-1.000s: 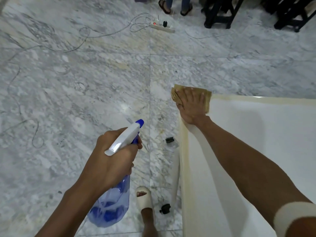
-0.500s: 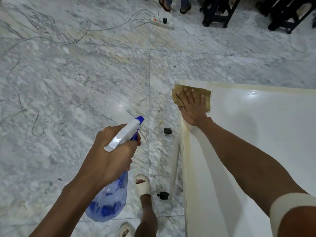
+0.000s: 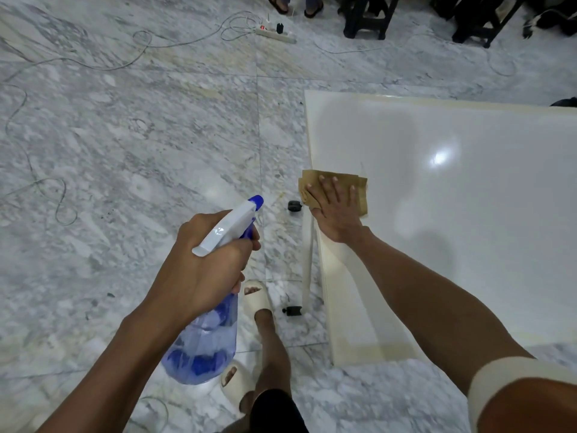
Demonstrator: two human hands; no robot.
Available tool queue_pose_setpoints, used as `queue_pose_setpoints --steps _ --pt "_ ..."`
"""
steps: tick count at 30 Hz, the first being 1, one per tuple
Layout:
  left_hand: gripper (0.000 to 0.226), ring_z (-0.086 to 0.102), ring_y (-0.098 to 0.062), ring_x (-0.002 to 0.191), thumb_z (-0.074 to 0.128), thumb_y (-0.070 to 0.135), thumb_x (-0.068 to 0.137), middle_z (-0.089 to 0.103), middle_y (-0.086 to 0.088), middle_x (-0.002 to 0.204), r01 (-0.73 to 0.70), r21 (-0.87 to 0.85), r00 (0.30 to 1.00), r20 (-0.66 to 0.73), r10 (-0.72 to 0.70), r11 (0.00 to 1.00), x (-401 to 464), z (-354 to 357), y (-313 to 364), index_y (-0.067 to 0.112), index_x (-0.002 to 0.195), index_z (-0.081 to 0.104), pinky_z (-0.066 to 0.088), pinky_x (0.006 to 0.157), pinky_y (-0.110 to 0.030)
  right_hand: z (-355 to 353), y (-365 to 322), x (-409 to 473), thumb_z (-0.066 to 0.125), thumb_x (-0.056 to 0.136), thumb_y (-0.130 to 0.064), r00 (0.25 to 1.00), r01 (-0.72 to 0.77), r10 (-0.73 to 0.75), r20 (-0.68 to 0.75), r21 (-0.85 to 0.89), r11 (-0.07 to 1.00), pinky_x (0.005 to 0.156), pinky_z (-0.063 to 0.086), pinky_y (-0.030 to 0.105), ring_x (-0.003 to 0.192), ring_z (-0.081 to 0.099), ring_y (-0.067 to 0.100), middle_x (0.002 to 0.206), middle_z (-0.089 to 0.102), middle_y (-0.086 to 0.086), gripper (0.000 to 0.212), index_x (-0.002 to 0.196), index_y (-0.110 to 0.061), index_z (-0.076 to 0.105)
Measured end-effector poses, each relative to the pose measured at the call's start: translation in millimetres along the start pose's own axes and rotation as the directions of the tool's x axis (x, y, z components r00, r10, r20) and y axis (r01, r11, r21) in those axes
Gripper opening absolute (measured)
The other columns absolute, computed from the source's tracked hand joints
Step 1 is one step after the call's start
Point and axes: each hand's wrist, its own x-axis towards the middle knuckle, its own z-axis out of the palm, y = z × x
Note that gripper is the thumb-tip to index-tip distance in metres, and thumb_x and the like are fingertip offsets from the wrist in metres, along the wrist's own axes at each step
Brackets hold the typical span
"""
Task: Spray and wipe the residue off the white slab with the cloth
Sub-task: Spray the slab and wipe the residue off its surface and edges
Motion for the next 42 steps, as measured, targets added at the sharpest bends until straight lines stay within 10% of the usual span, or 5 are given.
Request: queue_pose_setpoints --steps 12,28,30,34,42 --pt "0.02 0.051 -0.017 0.036 0.052 -0.007 0.086 0.072 -0.002 0.066 0.011 0.024 0.997 0.076 -0.013 1.0 -126 42 -45 0.002 0.079 0.069 0.057 0.057 -0.053 43 -34 -168 0.025 0.099 -0.048 0.996 0.021 -0.019 -0.086 0.017 1.0 0.114 0.011 0.062 0.148 0.031 0.035 0.161 0.034 0.005 0.057 0.153 -0.031 0.034" --pt "0.02 0.053 -0.022 0.038 0.051 -0.007 0.084 0.075 -0.005 0.071 -0.096 0.025 0.995 0.02 0.096 0.995 -265 92 -62 0.0 0.082 0.069 0.057 0.06 -0.059 68 -91 -379 0.004 0.1 -0.051 0.988 -0.021 -0.025 0.152 0.29 0.957 0.119 -0.018 0.049 0.154 -0.015 0.021 0.167 -0.009 -0.008 0.061 0.159 -0.036 0.008" --pt "0.02 0.051 -0.021 0.036 0.05 -0.008 0.083 0.075 -0.004 0.07 -0.103 0.029 0.994 0.037 0.102 0.994 -282 96 -63 -0.002 0.082 0.07 0.057 0.061 -0.059 63 -100 -396 0.022 0.108 -0.043 0.956 -0.226 0.043 0.291 0.631 0.742 0.125 -0.004 0.046 0.152 0.016 0.021 0.164 0.024 -0.004 0.051 0.157 -0.029 0.025" --pt "0.022 0.052 -0.019 0.037 0.051 0.0 0.075 0.078 -0.009 0.082 -0.091 0.02 0.995 0.05 0.09 0.996 -308 98 -67 -0.003 0.085 0.07 0.058 0.061 -0.057 19 -103 -432 0.044 0.104 -0.047 0.816 -0.542 0.123 0.565 0.821 -0.18 0.106 0.046 0.039 0.117 0.06 0.021 0.127 0.064 0.003 0.048 0.133 -0.012 0.059" --pt "0.019 0.052 -0.02 0.038 0.048 -0.008 0.082 0.075 -0.023 0.087 -0.091 0.003 0.995 0.036 0.091 0.996 -308 90 -62 -0.01 0.082 0.066 0.05 0.057 -0.039 -86 -102 -427 0.043 0.101 -0.05 0.934 -0.259 0.043 0.353 0.757 -0.6 0.117 0.034 0.051 0.133 0.051 0.035 0.141 0.057 0.02 0.058 0.138 -0.007 0.058"
